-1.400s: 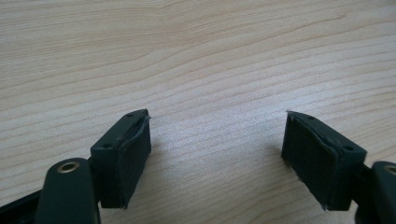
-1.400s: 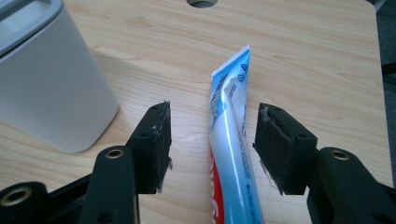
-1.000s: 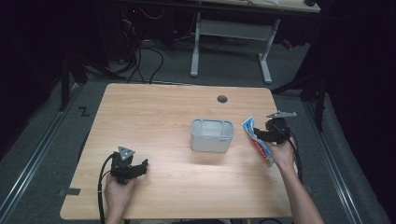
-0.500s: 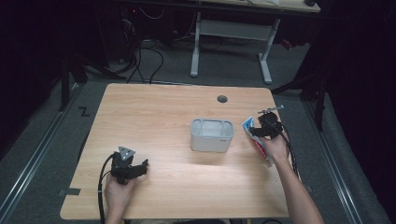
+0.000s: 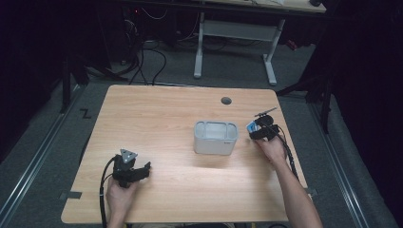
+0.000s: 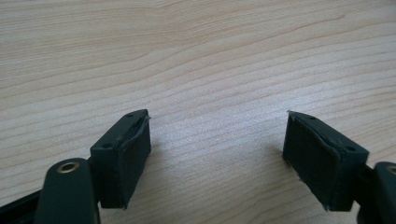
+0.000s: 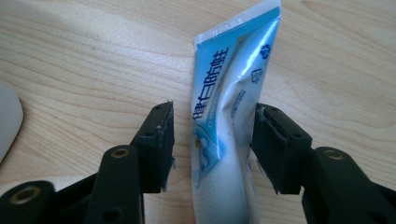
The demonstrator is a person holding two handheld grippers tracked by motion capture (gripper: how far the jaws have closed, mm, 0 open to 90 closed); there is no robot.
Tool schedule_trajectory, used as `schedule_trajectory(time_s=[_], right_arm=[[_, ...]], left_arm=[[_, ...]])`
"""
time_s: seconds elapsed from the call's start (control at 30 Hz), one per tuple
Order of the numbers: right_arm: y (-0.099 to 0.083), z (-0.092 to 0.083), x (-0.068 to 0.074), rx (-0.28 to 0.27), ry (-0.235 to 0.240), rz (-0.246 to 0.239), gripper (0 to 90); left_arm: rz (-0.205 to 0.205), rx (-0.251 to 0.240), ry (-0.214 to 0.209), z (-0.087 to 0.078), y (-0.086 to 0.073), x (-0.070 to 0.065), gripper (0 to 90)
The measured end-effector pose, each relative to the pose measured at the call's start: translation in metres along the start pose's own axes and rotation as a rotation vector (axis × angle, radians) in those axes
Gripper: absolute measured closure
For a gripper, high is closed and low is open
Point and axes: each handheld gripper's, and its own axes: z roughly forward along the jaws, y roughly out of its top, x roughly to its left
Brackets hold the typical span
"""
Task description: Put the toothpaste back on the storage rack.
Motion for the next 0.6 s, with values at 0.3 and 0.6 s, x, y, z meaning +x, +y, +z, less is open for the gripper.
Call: schedule_trajectory(time_s=[0.3, 0.6], right_arm=[[-0.0017, 0.0097, -0.0078, 0.049, 0.024, 0.03, 57.6], [-0.0024, 0.0034, -0.0089, 0.065, 0.019, 0.001, 65.3]], left_arm=[[-0.001, 0.0, -0.002, -0.0001, 0.0, 0.0002, 23.6], [-0.002, 0.001, -0.004, -0.0003, 0.0, 0.0006, 23.6]])
